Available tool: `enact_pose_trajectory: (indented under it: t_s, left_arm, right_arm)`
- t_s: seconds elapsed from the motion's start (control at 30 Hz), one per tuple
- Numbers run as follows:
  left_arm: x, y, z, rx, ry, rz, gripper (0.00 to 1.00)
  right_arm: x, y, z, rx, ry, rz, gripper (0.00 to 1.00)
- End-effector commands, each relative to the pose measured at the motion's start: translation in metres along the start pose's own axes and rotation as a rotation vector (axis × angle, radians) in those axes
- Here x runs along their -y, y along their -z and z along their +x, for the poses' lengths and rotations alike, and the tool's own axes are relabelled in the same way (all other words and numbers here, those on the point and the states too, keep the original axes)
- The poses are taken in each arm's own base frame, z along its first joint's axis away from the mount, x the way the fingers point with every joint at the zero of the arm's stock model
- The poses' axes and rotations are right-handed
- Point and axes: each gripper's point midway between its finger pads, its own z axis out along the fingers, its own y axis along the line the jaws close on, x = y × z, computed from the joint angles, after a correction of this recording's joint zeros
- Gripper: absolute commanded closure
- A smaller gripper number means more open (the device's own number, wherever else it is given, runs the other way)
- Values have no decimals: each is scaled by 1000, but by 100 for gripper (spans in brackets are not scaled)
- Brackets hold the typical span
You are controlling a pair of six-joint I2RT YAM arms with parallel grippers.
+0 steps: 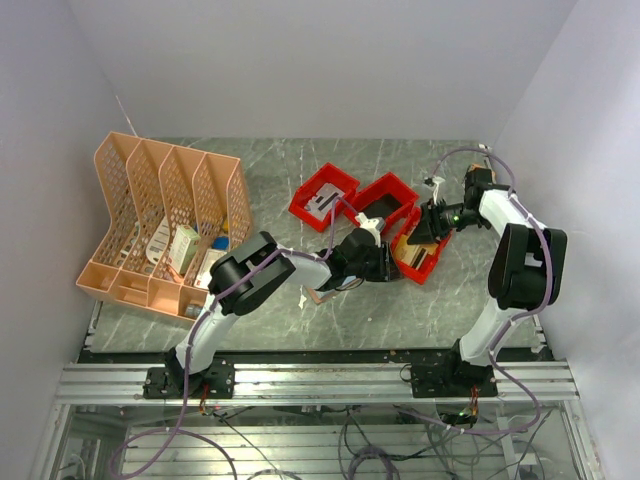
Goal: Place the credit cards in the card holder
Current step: Pick up the credit card from the storage box.
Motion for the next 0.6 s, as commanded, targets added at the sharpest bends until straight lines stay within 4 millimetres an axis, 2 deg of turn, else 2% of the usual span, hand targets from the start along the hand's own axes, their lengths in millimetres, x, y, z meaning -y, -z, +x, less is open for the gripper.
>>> enact_pose_trajectory:
  t_s: [0.0,0.3,0.57]
  left_arm:
    - [0,-4,-4,14,-26,-1,55]
    - [-2,-4,-5,15,-24,-8,55]
    - [-4,-2,-9,21,-24,-15,55]
  right_arm:
    - [-23,2,7,2,-36,-66,60]
    - [-43,8,9,11,-8,-102,62]
    - [-51,12,8,18,8,-107,61]
